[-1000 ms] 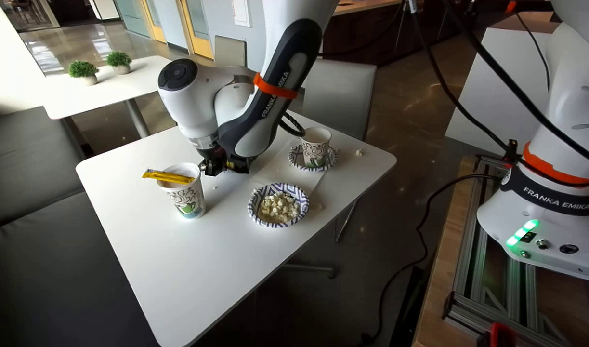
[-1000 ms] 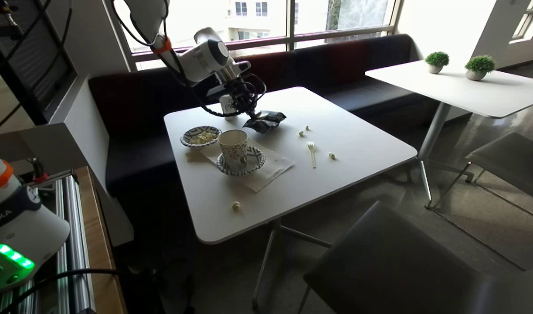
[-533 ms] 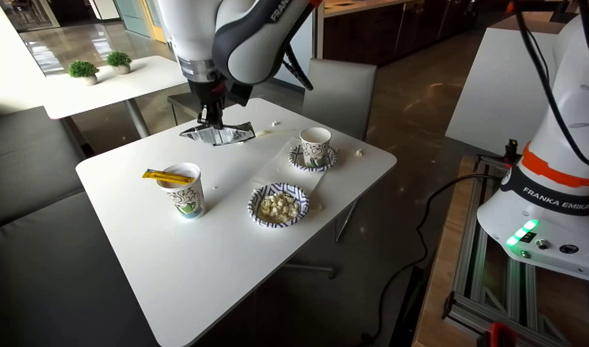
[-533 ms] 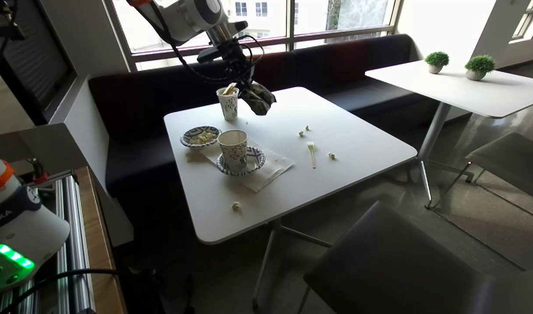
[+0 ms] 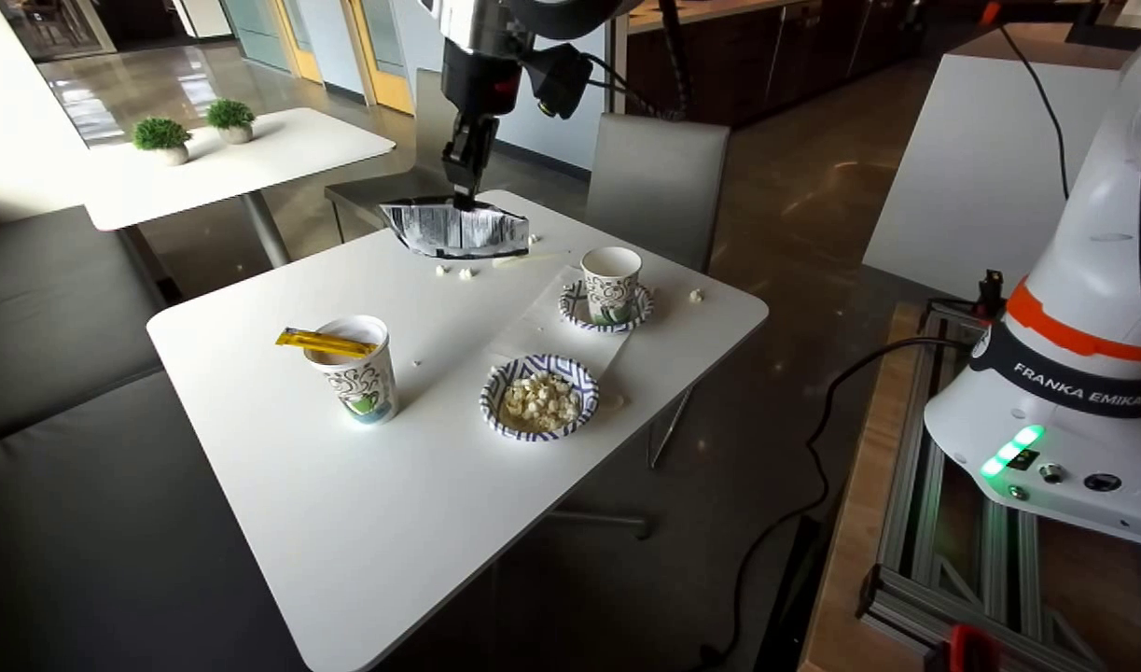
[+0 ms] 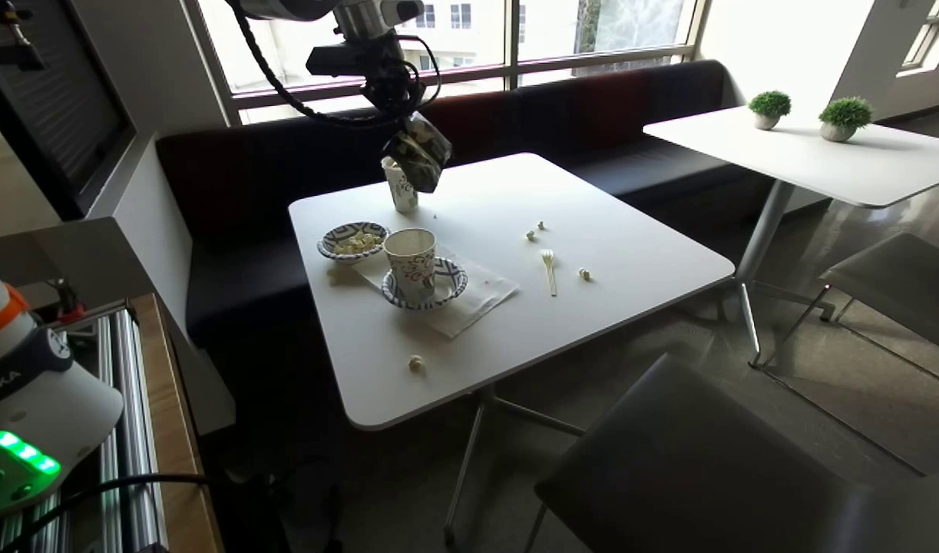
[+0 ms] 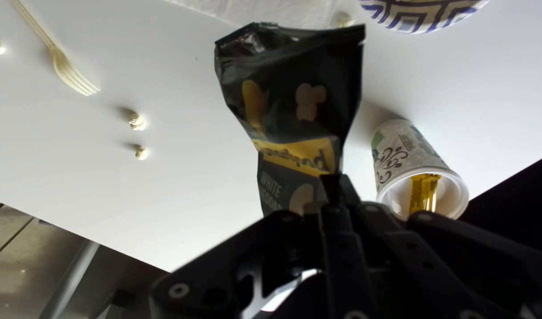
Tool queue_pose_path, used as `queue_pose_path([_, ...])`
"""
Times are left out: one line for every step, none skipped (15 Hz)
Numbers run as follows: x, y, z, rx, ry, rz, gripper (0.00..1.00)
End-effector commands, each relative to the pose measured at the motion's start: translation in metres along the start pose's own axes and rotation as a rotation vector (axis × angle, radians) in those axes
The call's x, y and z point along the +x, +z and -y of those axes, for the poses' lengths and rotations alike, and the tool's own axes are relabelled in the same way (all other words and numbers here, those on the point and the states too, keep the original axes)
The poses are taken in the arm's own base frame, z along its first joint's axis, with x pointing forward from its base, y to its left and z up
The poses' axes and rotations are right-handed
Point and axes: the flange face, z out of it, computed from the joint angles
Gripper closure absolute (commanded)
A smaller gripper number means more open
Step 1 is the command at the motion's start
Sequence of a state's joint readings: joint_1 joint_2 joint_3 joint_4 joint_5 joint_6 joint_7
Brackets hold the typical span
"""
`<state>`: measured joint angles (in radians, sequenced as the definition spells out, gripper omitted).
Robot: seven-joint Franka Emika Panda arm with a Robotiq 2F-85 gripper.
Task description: Pour the contents in the black packet into the coffee cup on the right.
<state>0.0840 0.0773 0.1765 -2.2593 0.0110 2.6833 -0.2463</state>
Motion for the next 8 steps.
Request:
queue_pose_path([-0.035, -0.014, -0.001, 0.067, 0.01, -0.076, 1.0])
queue_pose_path([-0.039, -0.019, -0.004, 0.088, 0.028, -0.097, 1.0])
queue_pose_path([-0.043, -0.026, -0.008, 0.11, 0.049, -0.116, 1.0])
queue_pose_path([-0.052, -0.035, -0.016, 0.124, 0.075, -0.138, 1.0])
queue_pose_path([-0.053, -0.046, -0.022, 0.145, 0.091, -0.171, 1.0])
queue_pose_path([-0.068, -0.052, -0.035, 0.154, 0.12, -0.197, 1.0])
queue_pose_path([-0.082, -0.055, -0.047, 0.166, 0.145, -0.22, 1.0])
queue_pose_path([-0.093, -0.058, -0.056, 0.191, 0.161, -0.224, 1.0])
